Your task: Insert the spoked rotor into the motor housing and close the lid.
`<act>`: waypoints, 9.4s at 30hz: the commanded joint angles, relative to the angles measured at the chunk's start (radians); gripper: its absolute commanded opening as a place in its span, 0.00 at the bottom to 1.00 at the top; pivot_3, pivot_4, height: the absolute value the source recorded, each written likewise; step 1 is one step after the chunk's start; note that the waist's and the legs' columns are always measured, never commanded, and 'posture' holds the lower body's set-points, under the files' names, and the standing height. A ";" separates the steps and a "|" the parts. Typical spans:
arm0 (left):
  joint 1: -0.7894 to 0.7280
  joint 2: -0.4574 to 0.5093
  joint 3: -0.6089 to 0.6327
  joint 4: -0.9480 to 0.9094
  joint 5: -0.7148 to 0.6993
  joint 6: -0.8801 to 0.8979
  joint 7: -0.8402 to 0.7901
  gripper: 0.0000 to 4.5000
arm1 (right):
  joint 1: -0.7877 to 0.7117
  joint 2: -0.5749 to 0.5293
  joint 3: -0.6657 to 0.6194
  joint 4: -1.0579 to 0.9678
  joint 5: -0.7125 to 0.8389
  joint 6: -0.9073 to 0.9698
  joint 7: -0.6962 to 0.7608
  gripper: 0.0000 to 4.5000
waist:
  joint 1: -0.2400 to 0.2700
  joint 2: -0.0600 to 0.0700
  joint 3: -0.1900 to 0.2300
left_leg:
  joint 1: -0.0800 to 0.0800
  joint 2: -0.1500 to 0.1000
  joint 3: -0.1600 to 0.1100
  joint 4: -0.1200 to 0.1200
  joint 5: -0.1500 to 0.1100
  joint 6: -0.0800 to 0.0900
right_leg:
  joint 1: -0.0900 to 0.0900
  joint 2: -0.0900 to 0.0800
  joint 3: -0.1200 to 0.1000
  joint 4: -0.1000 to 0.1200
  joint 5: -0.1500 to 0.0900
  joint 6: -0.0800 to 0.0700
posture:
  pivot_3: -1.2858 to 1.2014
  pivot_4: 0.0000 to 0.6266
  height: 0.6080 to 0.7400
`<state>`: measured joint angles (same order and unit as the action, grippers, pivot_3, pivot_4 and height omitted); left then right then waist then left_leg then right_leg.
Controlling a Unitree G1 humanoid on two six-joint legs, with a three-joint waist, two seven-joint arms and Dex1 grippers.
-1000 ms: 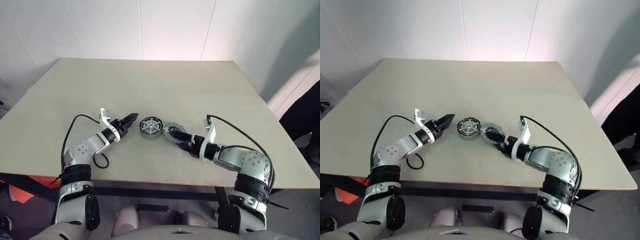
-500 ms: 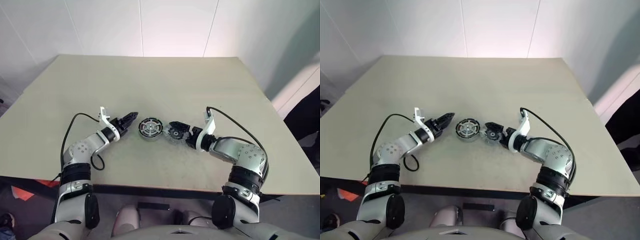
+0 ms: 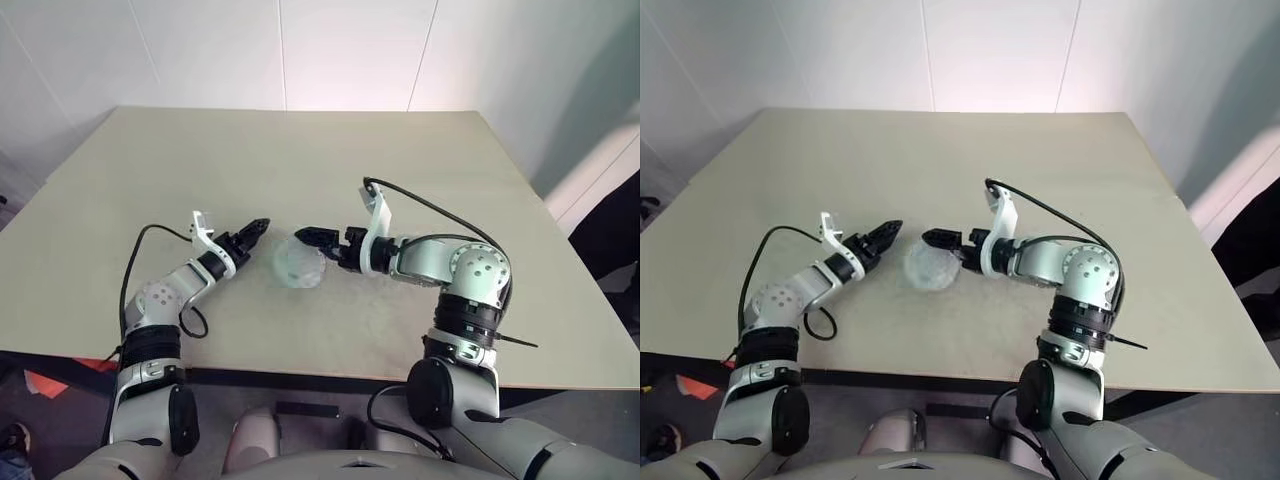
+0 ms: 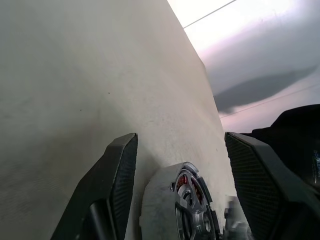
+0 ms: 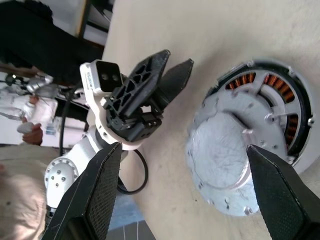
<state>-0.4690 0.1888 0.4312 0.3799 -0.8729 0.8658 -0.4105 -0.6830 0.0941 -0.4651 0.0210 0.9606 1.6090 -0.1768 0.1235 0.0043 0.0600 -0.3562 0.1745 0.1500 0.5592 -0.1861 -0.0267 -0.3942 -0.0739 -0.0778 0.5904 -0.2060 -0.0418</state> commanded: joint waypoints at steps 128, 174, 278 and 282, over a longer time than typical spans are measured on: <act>-0.009 0.031 0.017 -0.015 0.050 -0.066 -0.035 0.65 | -0.014 -0.261 0.747 0.683 -1.004 -1.464 0.959 0.69 | -0.029 -0.002 0.001 | 0.008 0.004 0.002 0.018 -0.006 0.012 | 0.016 -0.001 -0.001 0.001 0.008 -0.020 | 0.52 0.00 1.00; -0.106 -0.023 -0.245 0.180 0.248 0.013 -0.085 0.00 | -0.016 -0.277 0.725 0.698 -0.998 -1.383 0.937 0.69 | -0.026 0.005 -0.003 | 0.022 0.001 0.002 0.016 -0.008 0.016 | 0.032 -0.003 0.000 -0.005 0.001 -0.009 | 0.52 0.00 1.00; -0.097 -0.034 0.134 0.097 0.036 -0.055 -0.050 0.00 | -0.377 -0.133 -0.301 0.772 -0.168 -0.477 0.358 0.44 | 0.000 0.008 -0.005 | -0.020 0.009 0.006 0.014 -0.002 0.006 | -0.013 0.000 -0.002 0.016 -0.009 -0.021 | 0.52 0.00 1.00; -0.106 -0.043 0.198 0.113 -0.039 -0.061 -0.024 0.20 | -0.396 -0.130 -0.299 0.762 -0.135 -0.467 0.333 0.44 | 0.001 0.008 -0.004 | -0.020 0.009 0.006 0.017 -0.002 0.006 | -0.013 0.000 -0.002 0.017 -0.008 -0.021 | 0.52 0.00 1.00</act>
<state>-0.5599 0.1431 0.5986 0.5195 -0.8630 0.8129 -0.4376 -1.0227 -0.0372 -0.7520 0.8411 0.7549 1.1383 0.1489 0.1243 0.0119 0.0556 -0.3763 0.1836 0.1561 0.5762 -0.1879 -0.0210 -0.4067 -0.0738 -0.0800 0.6074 -0.2143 -0.0630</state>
